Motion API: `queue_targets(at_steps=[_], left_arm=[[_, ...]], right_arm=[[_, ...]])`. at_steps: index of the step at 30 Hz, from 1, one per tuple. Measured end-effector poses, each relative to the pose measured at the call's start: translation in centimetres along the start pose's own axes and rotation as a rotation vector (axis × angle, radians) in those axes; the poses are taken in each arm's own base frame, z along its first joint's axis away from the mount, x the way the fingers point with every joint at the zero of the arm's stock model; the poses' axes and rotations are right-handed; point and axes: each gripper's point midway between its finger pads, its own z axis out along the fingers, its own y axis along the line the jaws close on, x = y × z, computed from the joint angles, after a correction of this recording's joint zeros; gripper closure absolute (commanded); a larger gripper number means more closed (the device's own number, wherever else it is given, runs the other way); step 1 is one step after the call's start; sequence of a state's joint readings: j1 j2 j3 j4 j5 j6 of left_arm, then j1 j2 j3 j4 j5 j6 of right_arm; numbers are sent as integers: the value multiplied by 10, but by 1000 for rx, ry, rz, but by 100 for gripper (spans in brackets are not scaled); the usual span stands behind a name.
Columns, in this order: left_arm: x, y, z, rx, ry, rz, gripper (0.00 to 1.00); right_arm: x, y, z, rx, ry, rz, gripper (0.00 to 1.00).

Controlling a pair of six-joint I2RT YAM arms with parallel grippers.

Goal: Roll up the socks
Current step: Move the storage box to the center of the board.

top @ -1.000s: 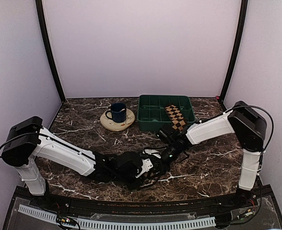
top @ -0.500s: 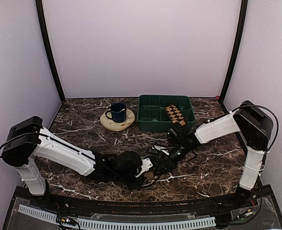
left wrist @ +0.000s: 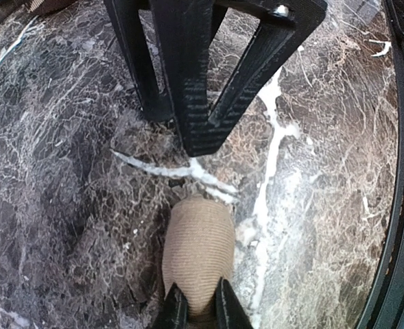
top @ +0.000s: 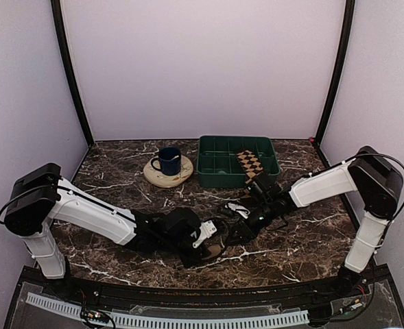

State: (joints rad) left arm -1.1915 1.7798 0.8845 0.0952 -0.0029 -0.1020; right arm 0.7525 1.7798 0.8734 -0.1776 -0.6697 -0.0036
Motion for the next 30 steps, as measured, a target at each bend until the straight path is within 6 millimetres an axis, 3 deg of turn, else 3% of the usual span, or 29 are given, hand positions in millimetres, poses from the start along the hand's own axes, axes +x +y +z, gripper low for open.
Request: queue_targets(at_steps=[14,30], left_arm=[[-4,1,-1,107,16,-133,100],[1,31,-23,27,22,-280,100]], right_arm=[[-4,3,-23,87,-93,28,64],[-16,6,-36,120,-159,22,65]])
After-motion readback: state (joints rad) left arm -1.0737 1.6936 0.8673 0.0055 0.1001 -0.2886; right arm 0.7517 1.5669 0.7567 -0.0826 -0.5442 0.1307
